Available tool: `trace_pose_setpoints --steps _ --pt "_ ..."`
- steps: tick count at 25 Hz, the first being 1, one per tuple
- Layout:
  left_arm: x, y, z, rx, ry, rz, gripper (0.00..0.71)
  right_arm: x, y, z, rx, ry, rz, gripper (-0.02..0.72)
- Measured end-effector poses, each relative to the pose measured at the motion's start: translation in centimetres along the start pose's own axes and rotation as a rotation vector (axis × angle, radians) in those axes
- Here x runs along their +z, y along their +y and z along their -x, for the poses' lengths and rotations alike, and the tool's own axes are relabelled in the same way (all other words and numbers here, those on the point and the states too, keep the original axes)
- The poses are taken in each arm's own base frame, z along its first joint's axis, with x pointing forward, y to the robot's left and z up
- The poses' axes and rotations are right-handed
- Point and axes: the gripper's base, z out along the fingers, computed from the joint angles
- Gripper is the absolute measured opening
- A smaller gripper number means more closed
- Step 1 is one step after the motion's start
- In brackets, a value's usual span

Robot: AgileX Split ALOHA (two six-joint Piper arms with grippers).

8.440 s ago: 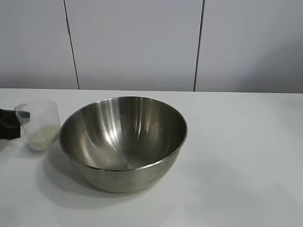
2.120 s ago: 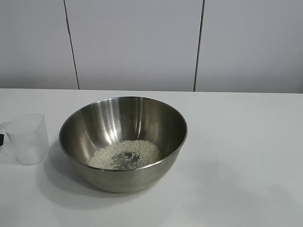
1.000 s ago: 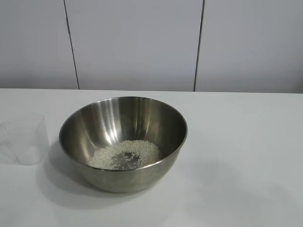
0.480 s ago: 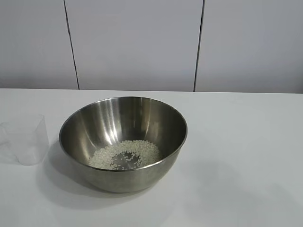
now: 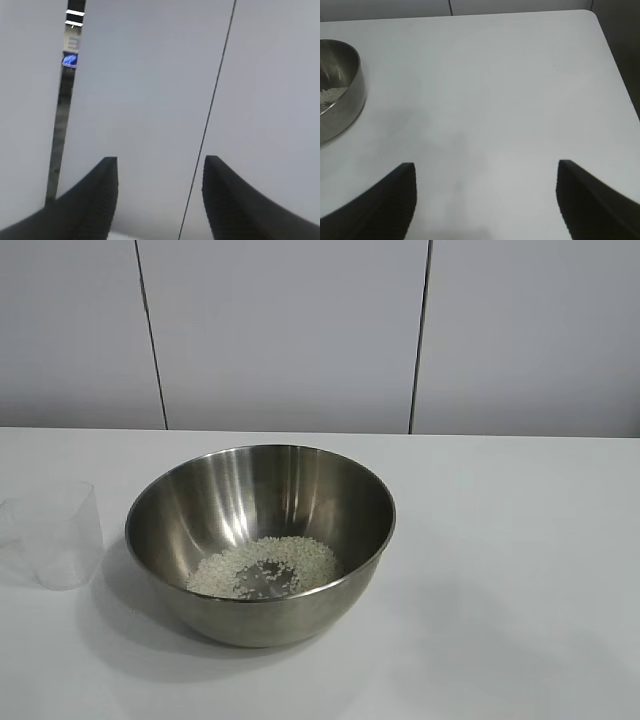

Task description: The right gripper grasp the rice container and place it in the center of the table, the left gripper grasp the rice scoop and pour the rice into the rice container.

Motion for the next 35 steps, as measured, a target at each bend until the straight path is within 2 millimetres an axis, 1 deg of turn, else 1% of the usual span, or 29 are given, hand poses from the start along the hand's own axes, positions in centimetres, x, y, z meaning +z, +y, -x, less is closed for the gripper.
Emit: trace_pose_setpoints --steps 4,7,10,12,18,25,31,35 --pt "-1.2 -0.8 -3.3 0.194 0.337 -0.139 0.38 0.0 0.0 0.0 0.0 0.0 0.0 0.536" --pt "-2.4 -1.4 -3.9 0.263 0.471 -0.257 0.38 0.0 0.0 0.0 0.0 0.0 0.0 0.536" --pt "-4.0 -1.4 -4.3 0.298 0.553 -0.298 0.38 0.0 0.0 0.0 0.0 0.0 0.0 0.536" --pt "-4.7 -1.2 -4.6 0.292 0.569 -0.303 0.38 0.0 0.0 0.0 0.0 0.0 0.0 0.536" --pt "-4.8 -1.2 -4.7 0.268 0.588 -0.297 0.379 0.0 0.0 0.0 0.0 0.0 0.0 0.536" --pt "-3.8 -1.2 -6.4 0.247 0.635 -0.288 0.378 0.0 0.0 0.0 0.0 0.0 0.0 0.536" --pt "-2.9 -1.3 -6.7 0.234 0.577 -0.283 0.378 0.0 0.0 0.0 0.0 0.0 0.0 0.536" --pt "-2.8 -1.3 -6.9 0.233 0.574 -0.282 0.378 0.0 0.0 0.0 0.0 0.0 0.0 0.536"
